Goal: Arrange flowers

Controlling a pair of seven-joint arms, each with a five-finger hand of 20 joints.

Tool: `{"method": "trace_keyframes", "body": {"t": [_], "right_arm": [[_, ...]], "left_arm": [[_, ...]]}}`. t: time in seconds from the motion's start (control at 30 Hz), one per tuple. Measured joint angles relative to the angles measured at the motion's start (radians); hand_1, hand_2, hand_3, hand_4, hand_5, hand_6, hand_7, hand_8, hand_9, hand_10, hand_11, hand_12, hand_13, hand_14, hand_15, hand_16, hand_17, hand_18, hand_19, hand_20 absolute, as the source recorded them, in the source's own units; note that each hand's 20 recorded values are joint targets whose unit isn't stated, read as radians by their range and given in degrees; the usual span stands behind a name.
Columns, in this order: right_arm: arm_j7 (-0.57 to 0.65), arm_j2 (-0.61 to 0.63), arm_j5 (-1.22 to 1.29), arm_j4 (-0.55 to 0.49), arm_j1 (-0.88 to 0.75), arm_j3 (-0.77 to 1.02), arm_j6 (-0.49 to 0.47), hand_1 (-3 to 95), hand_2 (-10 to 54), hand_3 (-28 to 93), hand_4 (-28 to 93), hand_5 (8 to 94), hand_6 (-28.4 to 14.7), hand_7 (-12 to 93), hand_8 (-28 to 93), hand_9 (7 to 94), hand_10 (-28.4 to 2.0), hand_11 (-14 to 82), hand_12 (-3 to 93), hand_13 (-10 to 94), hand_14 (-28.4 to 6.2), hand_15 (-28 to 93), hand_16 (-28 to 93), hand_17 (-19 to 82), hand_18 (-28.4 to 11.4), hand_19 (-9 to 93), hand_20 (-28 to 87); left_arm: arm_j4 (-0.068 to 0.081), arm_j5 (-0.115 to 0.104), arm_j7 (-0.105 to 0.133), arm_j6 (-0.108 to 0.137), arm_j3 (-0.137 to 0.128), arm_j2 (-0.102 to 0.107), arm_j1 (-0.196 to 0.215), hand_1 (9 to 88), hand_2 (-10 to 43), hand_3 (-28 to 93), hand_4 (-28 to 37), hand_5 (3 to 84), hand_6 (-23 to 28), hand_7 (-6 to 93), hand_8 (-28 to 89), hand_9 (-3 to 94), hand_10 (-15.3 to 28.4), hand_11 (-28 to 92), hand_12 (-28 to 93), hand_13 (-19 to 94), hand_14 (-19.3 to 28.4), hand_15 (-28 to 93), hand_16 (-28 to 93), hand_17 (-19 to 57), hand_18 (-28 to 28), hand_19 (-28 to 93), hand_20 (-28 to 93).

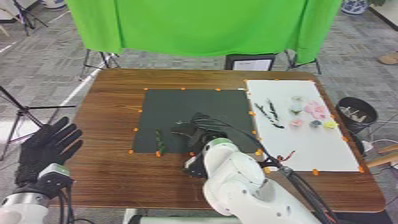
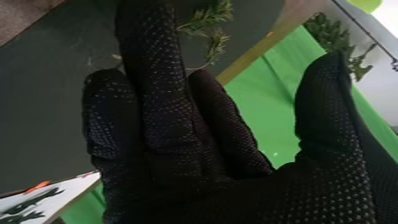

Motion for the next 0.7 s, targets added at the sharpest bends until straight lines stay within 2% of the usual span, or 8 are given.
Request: {"method": "trace_keyframes", "body": {"t": [0.2,0.27,0.3,0.33,0.37,0.43,0.47,0.7], "right_arm": [[-0.009,0.001,0.018,-0.035,-0.029,0.023,-0.036,16.6,13.1,72,-20,42.2,-22.0,0,-11,39.2,-28.4,11.6,0.7,84,-16.3,34,18,56,-22.7,93,-3],[-0.014,0.002,0.022,-0.044,-0.04,0.029,-0.068,16.4,13.5,71,-20,42.3,-21.0,0,-11,41.3,-28.4,12.0,0.5,83,-16.5,34,17,55,-22.9,93,-3],[-0.018,0.002,0.022,-0.048,-0.045,0.03,-0.076,16.1,14.1,70,-20,44.3,-19.7,1,-10,50.1,-28.4,11.4,2.1,84,-16.2,35,17,55,-22.9,93,-3],[-0.023,0.003,0.022,-0.051,-0.049,0.03,-0.079,16.0,14.4,70,-20,44.6,-19.4,1,-10,52.8,-28.4,11.3,2.8,85,-15.9,35,18,55,-22.8,93,-3],[-0.027,0.003,0.023,-0.054,-0.053,0.031,-0.08,15.7,14.5,70,-20,43.7,-19.2,1,-10,51.5,-28.4,10.7,3.5,83,-16.3,35,18,54,-22.9,93,-3],[-0.029,0.001,0.04,-0.058,-0.061,0.043,-0.093,15.1,14.4,71,-20,39.8,-19.5,0,-10,41.1,-28.4,10.4,2.7,79,-17.9,36,17,51,-24.2,92,-4],[-0.028,-0.002,0.059,-0.059,-0.064,0.052,-0.108,15.1,14.4,71,-20,39.0,-19.5,-1,-10,39.8,-28.4,10.4,2.4,78,-18.0,37,16,50,-24.4,92,-4],[-0.034,-0.003,0.067,-0.059,-0.065,0.052,-0.15,15.6,14.5,71,-20,41.2,-18.8,0,-9,41.3,-28.4,11.1,2.0,79,-17.8,38,16,50,-24.5,93,-4]], "left_arm": [[-0.001,-0.003,0.003,0.0,-0.003,-0.001,0.009,26.6,11.2,75,-26.1,40.3,10.3,12.8,-8,32.9,17.0,20,13,21,16.9,34,-5,-8.6,16.3,37,9],[-0.002,-0.003,0.003,0.0,-0.006,-0.003,0.012,26.5,11.2,75,-26.1,40.3,10.3,12.8,-8,32.9,17.0,20,13,21,16.9,34,-5,-8.6,16.3,37,9],[-0.002,-0.003,0.003,0.0,-0.006,-0.003,0.013,26.5,11.2,75,-26.1,40.3,10.3,12.8,-8,32.9,17.0,20,13,21,16.8,34,-5,-8.6,16.3,37,9],[-0.002,-0.004,0.003,0.0,-0.007,-0.003,0.013,26.5,11.2,75,-26.1,40.3,10.3,12.8,-8,32.9,17.0,20,13,21,16.8,34,-5,-8.6,16.3,37,9],[-0.002,-0.004,0.004,0.0,-0.007,-0.003,0.013,26.5,11.2,75,-26.1,40.3,10.3,12.8,-8,32.9,17.0,20,13,21,16.9,34,-5,-8.6,16.3,37,9],[-0.002,-0.005,0.004,0.0,-0.007,-0.004,0.013,26.5,11.2,75,-26.0,40.3,10.3,12.8,-8,32.9,17.0,20,13,21,16.9,34,-5,-8.7,16.3,37,9],[-0.002,-0.005,0.004,0.0,-0.007,-0.004,0.013,26.5,11.2,75,-26.0,40.3,10.3,12.8,-8,32.9,17.0,20,13,21,16.9,34,-5,-8.7,16.3,37,9],[-0.002,-0.006,0.003,0.0,-0.006,-0.004,0.013,26.6,11.2,75,-26.1,40.3,10.4,12.7,-8,32.9,17.1,20,13,21,16.9,34,-5,-8.7,16.3,37,9]]}}
